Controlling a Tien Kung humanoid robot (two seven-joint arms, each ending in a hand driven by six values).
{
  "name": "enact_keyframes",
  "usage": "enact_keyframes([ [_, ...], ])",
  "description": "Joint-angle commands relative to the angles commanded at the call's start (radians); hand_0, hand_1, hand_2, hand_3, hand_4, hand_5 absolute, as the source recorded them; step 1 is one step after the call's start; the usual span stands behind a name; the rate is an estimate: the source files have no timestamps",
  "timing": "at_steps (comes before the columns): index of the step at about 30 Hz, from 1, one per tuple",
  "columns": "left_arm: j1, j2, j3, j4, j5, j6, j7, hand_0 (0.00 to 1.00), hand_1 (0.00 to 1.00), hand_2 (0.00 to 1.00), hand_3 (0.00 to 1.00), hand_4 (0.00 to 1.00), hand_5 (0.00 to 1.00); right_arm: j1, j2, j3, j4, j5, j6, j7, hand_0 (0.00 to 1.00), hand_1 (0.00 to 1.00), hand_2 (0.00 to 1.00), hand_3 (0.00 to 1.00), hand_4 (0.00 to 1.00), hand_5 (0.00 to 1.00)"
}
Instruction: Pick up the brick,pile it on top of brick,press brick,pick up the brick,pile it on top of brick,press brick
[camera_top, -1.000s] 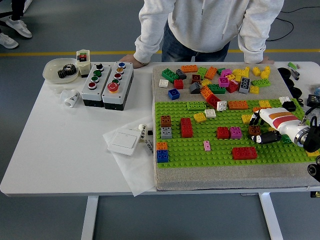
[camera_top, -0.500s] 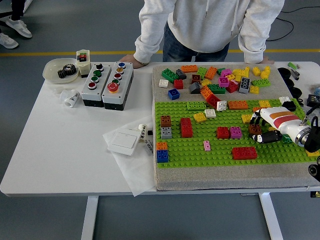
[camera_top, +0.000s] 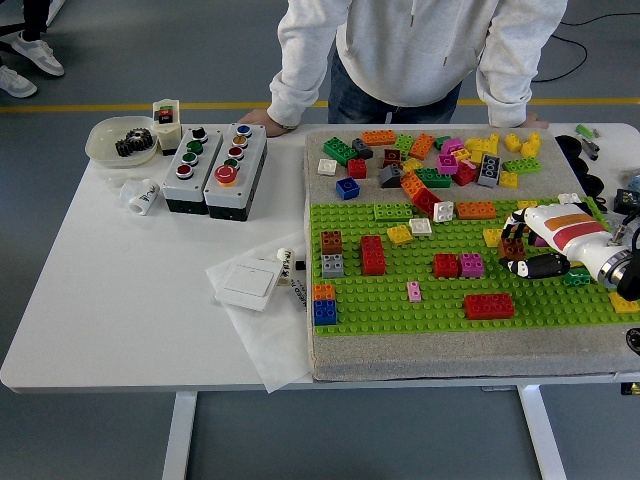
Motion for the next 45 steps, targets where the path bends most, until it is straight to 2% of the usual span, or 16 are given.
enact_keyframes([
  [2,0.0,0.0,0.001,0.0,-0.002,0.0,-0.001,0.73,0.751,0.795,0.644,0.702,0.624,-0.004,-0.008,0.006,0.02,-0.007,0.002,-0.005,0.29,0.42,0.482,0.473,0.657,0.242],
  [8,0.0,0.002,0.021,0.001,-0.033,0.002,-0.01,0.73,0.749,0.794,0.642,0.701,0.624,-0.048,-0.09,0.027,0.189,-0.059,0.04,-0.061,0.29,0.421,0.483,0.474,0.66,0.241],
  [14,0.001,0.003,0.028,0.002,-0.043,0.003,-0.012,0.73,0.747,0.794,0.641,0.703,0.624,-0.088,-0.145,0.024,0.329,-0.097,0.086,-0.105,0.287,0.423,0.486,0.476,0.657,0.261],
  [19,0.002,0.004,0.038,0.001,-0.057,0.005,-0.015,0.73,0.747,0.794,0.639,0.701,0.623,-0.107,-0.165,0.014,0.386,-0.117,0.109,-0.128,0.284,0.425,0.489,0.479,0.661,0.272],
  [24,0.002,0.004,0.04,0.001,-0.059,0.005,-0.015,0.73,0.747,0.794,0.639,0.701,0.623,-0.111,-0.164,0.005,0.392,-0.122,0.111,-0.134,0.284,0.425,0.489,0.479,0.661,0.272],
  [31,0.0,0.004,0.047,-0.001,-0.066,0.005,-0.015,0.731,0.747,0.793,0.639,0.701,0.623,-0.107,-0.138,0.004,0.367,-0.122,0.101,-0.133,0.282,0.425,0.489,0.479,0.66,0.273],
  [45,0.0,0.005,0.054,-0.001,-0.071,0.005,-0.016,0.731,0.746,0.793,0.639,0.701,0.622,-0.132,-0.143,0.005,0.351,-0.11,0.095,-0.129,0.274,0.424,0.489,0.478,0.67,0.295],
])
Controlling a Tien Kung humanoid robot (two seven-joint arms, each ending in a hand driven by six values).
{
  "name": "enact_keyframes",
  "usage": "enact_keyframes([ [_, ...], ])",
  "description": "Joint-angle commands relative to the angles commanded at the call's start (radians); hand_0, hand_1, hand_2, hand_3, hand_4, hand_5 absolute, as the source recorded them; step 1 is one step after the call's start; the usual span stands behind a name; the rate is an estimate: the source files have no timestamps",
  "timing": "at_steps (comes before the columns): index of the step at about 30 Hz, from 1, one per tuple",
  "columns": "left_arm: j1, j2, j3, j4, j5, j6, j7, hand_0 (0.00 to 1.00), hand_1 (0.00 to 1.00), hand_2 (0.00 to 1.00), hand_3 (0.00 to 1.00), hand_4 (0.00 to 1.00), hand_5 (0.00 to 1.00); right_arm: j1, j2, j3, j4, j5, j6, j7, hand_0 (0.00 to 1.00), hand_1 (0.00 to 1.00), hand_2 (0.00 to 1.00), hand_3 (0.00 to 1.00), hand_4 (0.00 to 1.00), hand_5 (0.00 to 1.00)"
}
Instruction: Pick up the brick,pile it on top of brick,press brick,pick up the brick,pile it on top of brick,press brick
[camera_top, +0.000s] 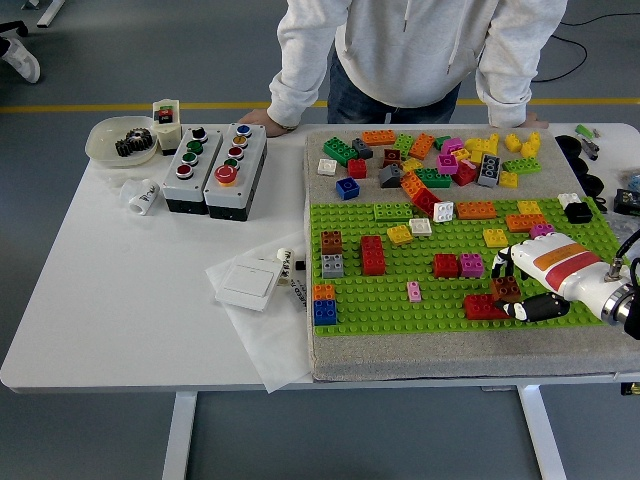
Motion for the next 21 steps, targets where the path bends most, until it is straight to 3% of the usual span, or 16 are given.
enact_keyframes([
  [21,0.001,0.001,-0.012,0.001,0.023,-0.002,0.005,0.731,0.746,0.793,0.64,0.701,0.622,-0.006,0.001,-0.024,-0.028,0.02,0.002,0.019,0.267,0.421,0.49,0.479,0.678,0.303],
])
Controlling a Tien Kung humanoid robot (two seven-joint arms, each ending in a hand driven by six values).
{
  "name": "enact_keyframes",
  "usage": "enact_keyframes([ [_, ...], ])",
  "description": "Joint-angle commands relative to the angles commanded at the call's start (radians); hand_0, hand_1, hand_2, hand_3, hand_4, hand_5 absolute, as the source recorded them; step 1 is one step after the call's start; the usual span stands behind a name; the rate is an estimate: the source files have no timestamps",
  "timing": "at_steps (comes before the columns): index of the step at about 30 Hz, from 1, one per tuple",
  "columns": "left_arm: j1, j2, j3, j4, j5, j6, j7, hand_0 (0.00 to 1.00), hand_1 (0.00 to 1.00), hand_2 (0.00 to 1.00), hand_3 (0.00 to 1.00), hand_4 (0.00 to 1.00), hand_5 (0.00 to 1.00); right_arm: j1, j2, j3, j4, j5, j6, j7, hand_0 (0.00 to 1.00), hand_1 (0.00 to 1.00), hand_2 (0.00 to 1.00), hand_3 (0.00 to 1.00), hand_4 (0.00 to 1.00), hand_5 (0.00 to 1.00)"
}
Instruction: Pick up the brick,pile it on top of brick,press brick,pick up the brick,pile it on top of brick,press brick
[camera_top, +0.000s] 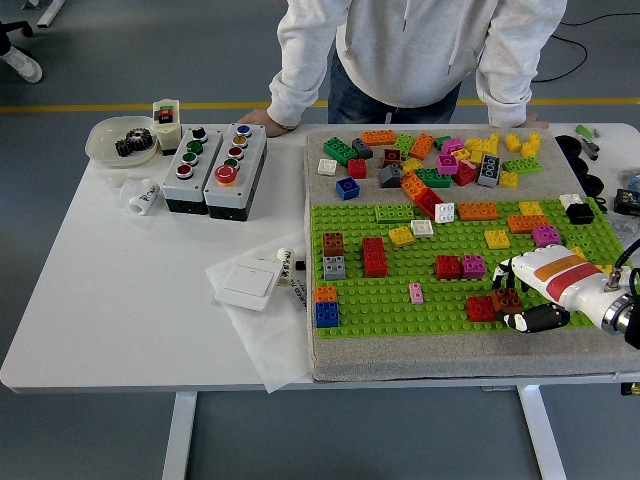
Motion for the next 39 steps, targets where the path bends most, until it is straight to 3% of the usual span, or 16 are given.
enact_keyframes([
  [13,0.001,0.001,0.002,-0.001,-0.001,0.0,0.0,0.731,0.746,0.792,0.64,0.701,0.621,-0.002,0.003,0.009,-0.004,0.009,0.011,0.016,0.287,0.428,0.498,0.488,0.69,0.282],
  [14,0.001,0.001,0.002,-0.001,0.0,0.0,0.0,0.731,0.745,0.792,0.641,0.701,0.619,-0.002,0.003,0.009,-0.004,0.009,0.011,0.016,0.311,0.462,0.553,0.54,0.775,0.289],
  [19,-0.001,0.0,0.001,0.0,-0.002,0.0,0.0,0.731,0.745,0.792,0.641,0.701,0.619,-0.002,0.003,0.019,-0.004,0.009,0.023,0.018,0.311,0.462,0.553,0.54,0.775,0.289],
  [20,-0.001,0.0,0.001,0.0,-0.002,0.0,0.0,0.732,0.746,0.792,0.64,0.701,0.619,-0.002,0.003,0.02,-0.003,0.009,0.026,0.018,0.335,0.493,0.636,0.631,0.92,0.361],
  [25,-0.001,0.0,0.005,0.0,-0.006,0.001,-0.001,0.732,0.746,0.792,0.64,0.701,0.619,-0.002,0.002,0.024,0.001,0.004,0.031,0.019,0.335,0.493,0.636,0.631,0.92,0.361],
  [26,-0.001,0.0,0.005,0.0,-0.006,0.001,-0.001,0.732,0.746,0.792,0.641,0.701,0.619,-0.002,0.002,0.024,0.001,0.003,0.032,0.019,0.357,0.538,0.696,0.775,0.998,0.413],
  [39,-0.001,0.001,0.007,0.0,-0.009,0.001,-0.003,0.731,0.747,0.793,0.64,0.701,0.618,-0.021,-0.005,0.057,0.023,-0.014,0.018,0.014,0.371,0.555,0.712,0.798,0.998,0.445],
])
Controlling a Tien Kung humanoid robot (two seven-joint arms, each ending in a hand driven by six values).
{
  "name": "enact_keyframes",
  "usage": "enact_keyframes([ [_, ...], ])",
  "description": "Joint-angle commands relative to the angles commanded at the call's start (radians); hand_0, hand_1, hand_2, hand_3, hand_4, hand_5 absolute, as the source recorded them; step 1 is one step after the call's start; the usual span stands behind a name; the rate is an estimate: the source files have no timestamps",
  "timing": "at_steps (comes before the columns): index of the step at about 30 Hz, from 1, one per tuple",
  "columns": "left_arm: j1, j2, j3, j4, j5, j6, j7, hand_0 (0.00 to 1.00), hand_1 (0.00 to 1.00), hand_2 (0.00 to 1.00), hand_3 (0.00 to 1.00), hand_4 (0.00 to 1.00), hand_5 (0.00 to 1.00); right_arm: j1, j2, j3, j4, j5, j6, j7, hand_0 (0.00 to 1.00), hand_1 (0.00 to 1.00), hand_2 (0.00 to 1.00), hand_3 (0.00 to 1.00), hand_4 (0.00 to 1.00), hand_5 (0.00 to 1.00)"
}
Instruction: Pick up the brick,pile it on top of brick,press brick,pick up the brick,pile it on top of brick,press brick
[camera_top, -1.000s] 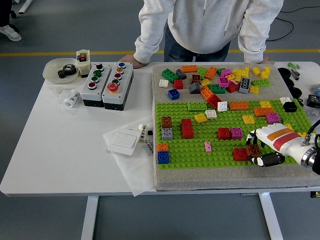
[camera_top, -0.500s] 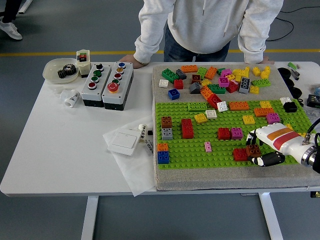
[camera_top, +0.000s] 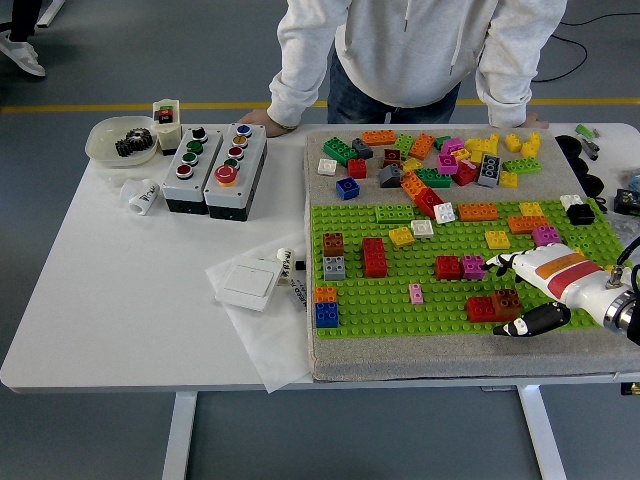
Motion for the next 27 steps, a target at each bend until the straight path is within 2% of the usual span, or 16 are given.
enact_keyframes([
  [4,0.0,0.001,0.003,0.0,-0.003,0.0,-0.001,0.731,0.747,0.793,0.64,0.701,0.618,-0.035,-0.009,0.055,0.043,-0.016,-0.014,-0.008,0.371,0.555,0.712,0.798,0.998,0.445],
  [5,0.001,0.001,0.004,0.0,-0.004,0.0,-0.001,0.731,0.745,0.793,0.639,0.7,0.618,-0.053,-0.012,0.08,0.061,-0.024,-0.023,-0.013,0.438,0.565,0.705,0.777,0.998,0.46],
  [7,0.001,0.002,0.004,0.0,-0.004,0.0,-0.002,0.731,0.745,0.793,0.639,0.7,0.618,-0.064,-0.015,0.097,0.073,-0.03,-0.029,-0.017,0.438,0.565,0.705,0.777,0.998,0.46],
  [10,0.001,0.003,0.003,0.002,-0.004,0.001,-0.004,0.731,0.745,0.793,0.639,0.7,0.618,-0.119,-0.023,0.164,0.126,-0.036,-0.048,-0.027,0.438,0.565,0.705,0.777,0.998,0.46],
  [11,0.0,0.003,0.004,0.002,-0.005,0.001,-0.005,0.732,0.745,0.792,0.639,0.7,0.618,-0.132,-0.025,0.179,0.14,-0.035,-0.052,-0.03,0.518,0.579,0.687,0.697,0.998,0.513],
  [15,-0.002,0.004,0.003,0.003,-0.005,0.001,-0.007,0.732,0.745,0.792,0.639,0.7,0.618,-0.164,-0.029,0.211,0.177,-0.028,-0.063,-0.039,0.518,0.579,0.687,0.697,0.998,0.513],
  [16,-0.003,0.004,0.003,0.003,-0.005,0.001,-0.007,0.732,0.745,0.792,0.639,0.7,0.618,-0.17,-0.029,0.216,0.182,-0.026,-0.066,-0.04,0.518,0.579,0.687,0.697,0.998,0.513],
  [17,-0.002,0.004,0.002,0.003,-0.004,0.002,-0.007,0.733,0.745,0.792,0.638,0.7,0.617,-0.177,-0.029,0.222,0.187,-0.025,-0.068,-0.042,0.589,0.611,0.69,0.629,0.982,0.634],
  [27,0.0,0.004,0.012,0.005,-0.021,0.005,-0.01,0.733,0.748,0.792,0.638,0.7,0.617,-0.276,0.0,0.329,0.202,-0.01,-0.102,-0.057,0.624,0.634,0.701,0.61,0.966,0.638],
])
